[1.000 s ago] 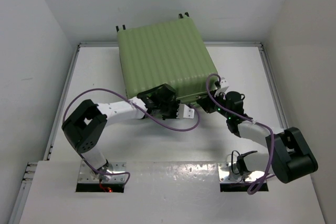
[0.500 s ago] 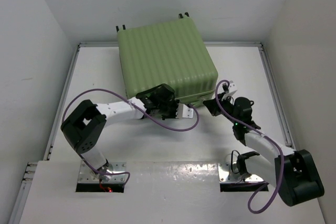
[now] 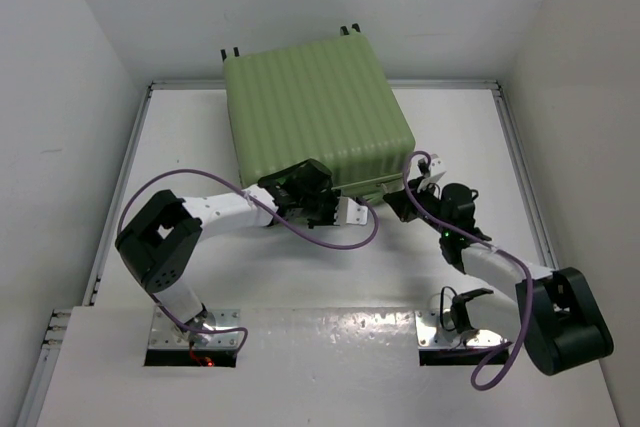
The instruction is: Pack the luggage
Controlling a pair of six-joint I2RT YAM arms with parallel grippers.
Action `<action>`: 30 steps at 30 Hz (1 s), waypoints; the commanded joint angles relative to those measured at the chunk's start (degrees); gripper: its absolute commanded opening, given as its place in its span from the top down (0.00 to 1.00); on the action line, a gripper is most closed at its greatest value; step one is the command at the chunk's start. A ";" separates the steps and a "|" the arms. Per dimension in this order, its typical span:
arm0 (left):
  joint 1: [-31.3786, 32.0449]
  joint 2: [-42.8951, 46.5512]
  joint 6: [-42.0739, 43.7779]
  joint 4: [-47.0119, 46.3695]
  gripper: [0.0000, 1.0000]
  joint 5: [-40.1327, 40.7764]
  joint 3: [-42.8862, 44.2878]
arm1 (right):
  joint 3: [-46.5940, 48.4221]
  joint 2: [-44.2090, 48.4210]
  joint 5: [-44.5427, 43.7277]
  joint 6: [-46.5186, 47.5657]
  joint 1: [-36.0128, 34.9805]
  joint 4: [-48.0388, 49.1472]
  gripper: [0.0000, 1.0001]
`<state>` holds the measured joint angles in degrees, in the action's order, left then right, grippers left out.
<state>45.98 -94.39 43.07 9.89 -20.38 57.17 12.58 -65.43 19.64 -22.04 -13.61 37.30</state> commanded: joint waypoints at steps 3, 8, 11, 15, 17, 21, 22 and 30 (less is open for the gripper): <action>-2.56 2.01 2.28 4.35 1.00 -3.00 -0.48 | 1.05 2.40 -7.16 2.62 3.32 -2.75 1.00; -3.09 2.02 2.81 4.35 1.00 -3.00 -1.00 | -0.27 4.26 -0.23 3.50 4.38 -1.97 1.00; -3.09 1.49 2.81 4.35 1.00 -3.00 -0.40 | 0.07 2.15 1.19 3.06 2.63 1.81 1.00; -3.09 0.87 3.34 4.35 1.00 -3.52 0.23 | 2.97 -2.06 -0.21 3.32 -0.88 4.53 1.00; -3.09 0.35 3.34 4.35 1.00 -3.52 0.75 | 4.90 -4.96 -1.00 3.06 -2.12 3.93 1.00; -3.61 0.35 3.34 4.35 1.00 -3.52 0.75 | 7.81 -7.69 -3.46 3.06 -3.97 1.19 0.87; -3.61 0.35 3.34 4.35 1.00 -3.52 0.75 | 7.64 -7.87 -3.81 2.97 -4.32 2.59 0.86; -4.14 1.49 3.34 4.35 1.00 -3.52 -0.92 | 9.04 -9.54 -8.39 -0.19 -4.94 4.53 0.76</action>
<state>43.44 -94.11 44.12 11.81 -21.85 57.45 18.31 -73.71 15.99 -21.06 -18.15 36.49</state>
